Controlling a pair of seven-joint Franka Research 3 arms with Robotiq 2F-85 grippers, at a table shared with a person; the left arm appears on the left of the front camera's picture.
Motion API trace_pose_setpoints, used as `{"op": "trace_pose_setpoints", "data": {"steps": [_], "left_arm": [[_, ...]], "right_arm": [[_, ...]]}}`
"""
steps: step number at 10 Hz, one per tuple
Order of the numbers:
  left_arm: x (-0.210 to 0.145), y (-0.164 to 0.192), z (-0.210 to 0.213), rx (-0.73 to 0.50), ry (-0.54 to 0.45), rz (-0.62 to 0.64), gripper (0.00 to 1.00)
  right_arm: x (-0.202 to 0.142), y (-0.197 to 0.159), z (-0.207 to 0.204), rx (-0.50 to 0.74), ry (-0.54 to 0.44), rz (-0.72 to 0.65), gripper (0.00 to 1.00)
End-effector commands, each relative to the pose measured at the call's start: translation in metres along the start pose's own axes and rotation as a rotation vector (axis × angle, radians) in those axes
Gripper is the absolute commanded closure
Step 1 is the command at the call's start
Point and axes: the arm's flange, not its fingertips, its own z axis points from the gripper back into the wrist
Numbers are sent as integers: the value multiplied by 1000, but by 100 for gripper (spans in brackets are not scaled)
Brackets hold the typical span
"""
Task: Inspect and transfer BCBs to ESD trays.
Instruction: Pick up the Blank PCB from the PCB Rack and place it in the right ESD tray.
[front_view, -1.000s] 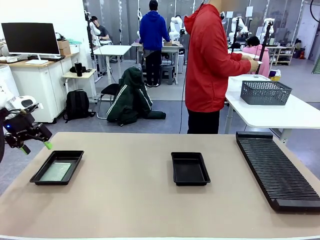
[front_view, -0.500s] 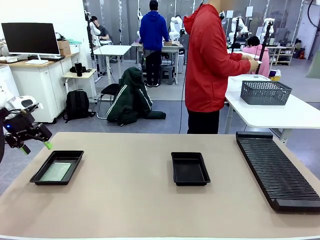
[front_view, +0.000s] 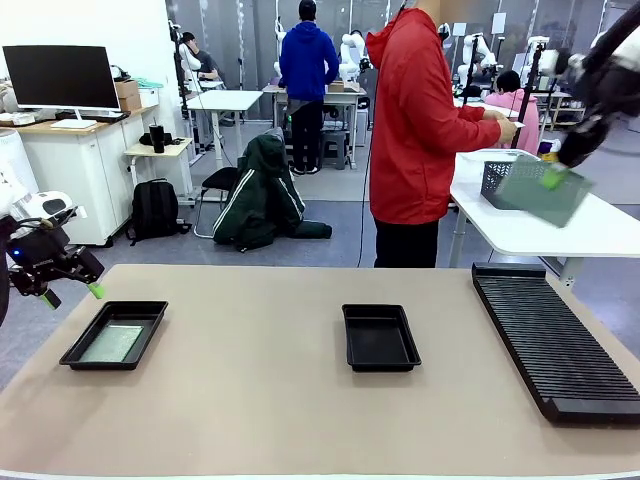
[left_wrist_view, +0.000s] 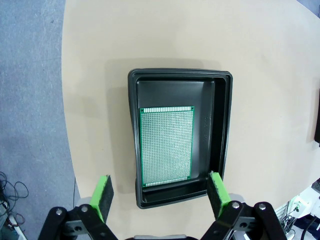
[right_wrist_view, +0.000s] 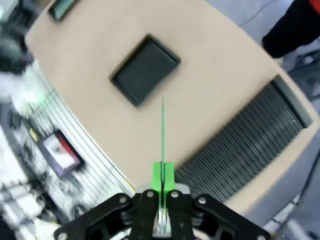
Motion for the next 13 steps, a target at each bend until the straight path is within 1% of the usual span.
{"op": "trace_pose_setpoints", "data": {"steps": [1,3,4,5,6,7,8,9,10,13], "left_arm": [[0,1,-1,-3,-10,-2,0],[0,1,-1,-3,-10,-2,0],[0,1,-1,-3,-10,-2,0],[0,1,-1,-3,-10,-2,0],[0,1,-1,-3,-10,-2,0],[0,1,-1,-3,-10,-2,0],[0,1,-1,-3,-10,-2,0],[0,1,-1,-3,-10,-2,0],[0,1,-1,-3,-10,-2,0],[0,1,-1,-3,-10,-2,0]], "right_arm": [[-2,31,-66,40,-136,-156,98],[6,51,-131,137,-188,-296,98],[8,55,-155,169,-219,-344,98],[11,57,-188,202,-224,-439,98],[13,58,-221,217,-277,-445,98],[15,56,-239,228,-305,-458,98],[20,53,-259,254,-289,-524,98],[21,49,-275,285,-291,-515,98],[23,45,-287,284,-290,-560,98],[22,27,-320,338,-277,-599,98]]}}
